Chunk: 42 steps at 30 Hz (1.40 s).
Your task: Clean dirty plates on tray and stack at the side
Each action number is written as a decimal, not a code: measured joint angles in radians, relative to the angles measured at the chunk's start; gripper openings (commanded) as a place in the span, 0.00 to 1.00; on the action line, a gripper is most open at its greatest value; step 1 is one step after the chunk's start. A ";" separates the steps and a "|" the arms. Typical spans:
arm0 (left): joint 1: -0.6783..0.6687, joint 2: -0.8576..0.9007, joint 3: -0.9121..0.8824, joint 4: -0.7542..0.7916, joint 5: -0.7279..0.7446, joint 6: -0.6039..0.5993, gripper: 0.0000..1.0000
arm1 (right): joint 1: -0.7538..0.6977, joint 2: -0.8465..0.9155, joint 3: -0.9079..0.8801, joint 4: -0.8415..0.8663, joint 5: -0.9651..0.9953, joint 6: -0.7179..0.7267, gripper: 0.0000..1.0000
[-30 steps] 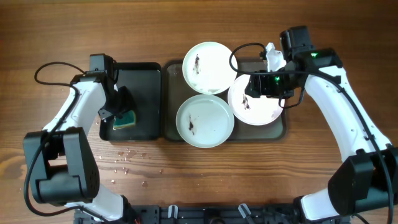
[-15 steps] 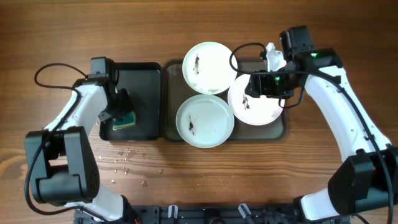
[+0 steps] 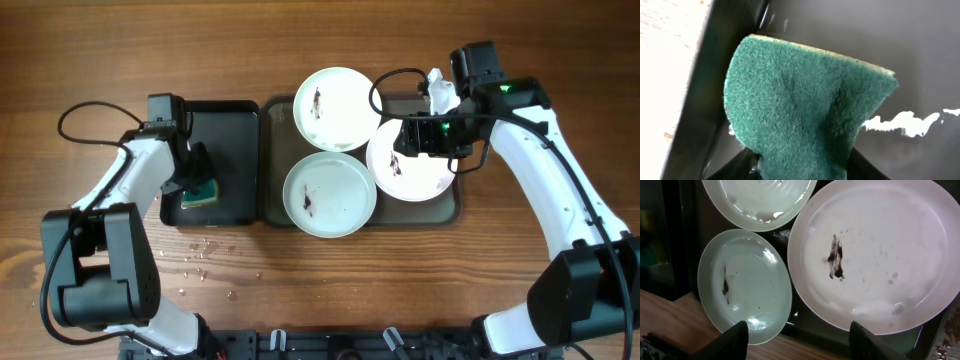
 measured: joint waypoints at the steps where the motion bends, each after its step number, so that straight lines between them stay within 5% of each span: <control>1: 0.000 0.000 -0.005 0.008 0.002 0.006 0.08 | 0.000 0.000 0.000 0.000 0.000 0.000 0.65; 14: 0.000 -0.016 -0.002 0.028 0.071 0.050 0.04 | 0.000 0.000 0.000 0.008 0.000 0.000 0.65; 29: 0.000 -0.360 0.064 0.269 0.228 0.248 0.04 | 0.000 0.000 0.000 0.010 0.082 0.000 0.71; 42: 0.000 -0.364 0.064 0.192 0.261 0.266 0.04 | 0.000 0.000 0.000 0.113 0.158 0.003 0.64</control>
